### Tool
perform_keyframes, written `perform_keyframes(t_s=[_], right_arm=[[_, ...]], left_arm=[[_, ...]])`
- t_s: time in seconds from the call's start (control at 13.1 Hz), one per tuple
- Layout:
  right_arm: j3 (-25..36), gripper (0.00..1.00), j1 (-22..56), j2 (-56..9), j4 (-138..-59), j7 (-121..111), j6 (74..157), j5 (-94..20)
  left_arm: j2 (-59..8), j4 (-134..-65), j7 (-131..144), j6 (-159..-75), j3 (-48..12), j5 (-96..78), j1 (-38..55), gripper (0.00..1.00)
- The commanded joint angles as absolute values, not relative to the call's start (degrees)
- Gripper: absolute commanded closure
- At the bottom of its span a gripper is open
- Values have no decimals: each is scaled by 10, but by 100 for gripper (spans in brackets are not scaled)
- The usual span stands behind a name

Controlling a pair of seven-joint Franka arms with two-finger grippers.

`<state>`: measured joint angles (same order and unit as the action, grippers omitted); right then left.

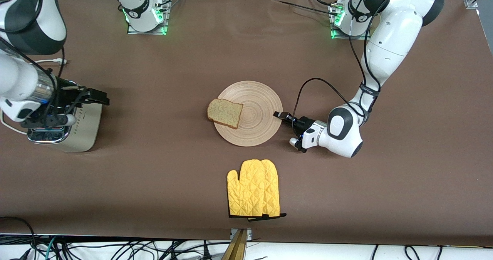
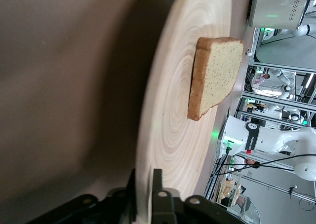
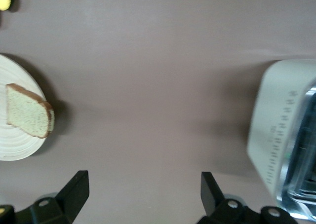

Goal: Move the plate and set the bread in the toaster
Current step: 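Release the plate and withdraw the left gripper while the right gripper reaches the bread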

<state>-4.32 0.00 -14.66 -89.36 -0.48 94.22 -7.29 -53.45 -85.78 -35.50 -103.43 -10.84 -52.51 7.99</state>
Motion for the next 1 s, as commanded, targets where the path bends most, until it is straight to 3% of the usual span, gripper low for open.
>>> perform_keyframes(t_s=[0.0, 0.23, 0.69, 0.77, 0.92], right_arm=[[-43, 0, 1, -178, -889, -4, 948, -135], [-43, 0, 12, -215, -898, -3, 968, -213], [-43, 0, 121, -269, -931, 98, 1079, -221], [-43, 0, 136, -282, -936, 98, 1091, -221], [-43, 0, 159, -303, -954, 98, 1119, -249]], left_arm=[[-488, -857, -359, -1021, -96, -486, 71, 0], [-422, -853, -354, -1018, -91, -371, 47, 0], [-289, -848, -345, -1012, -94, -33, 36, 0], [-284, -815, -346, -1007, -92, -5, 33, 0], [-277, -740, -352, -887, -90, 48, 30, 0]])
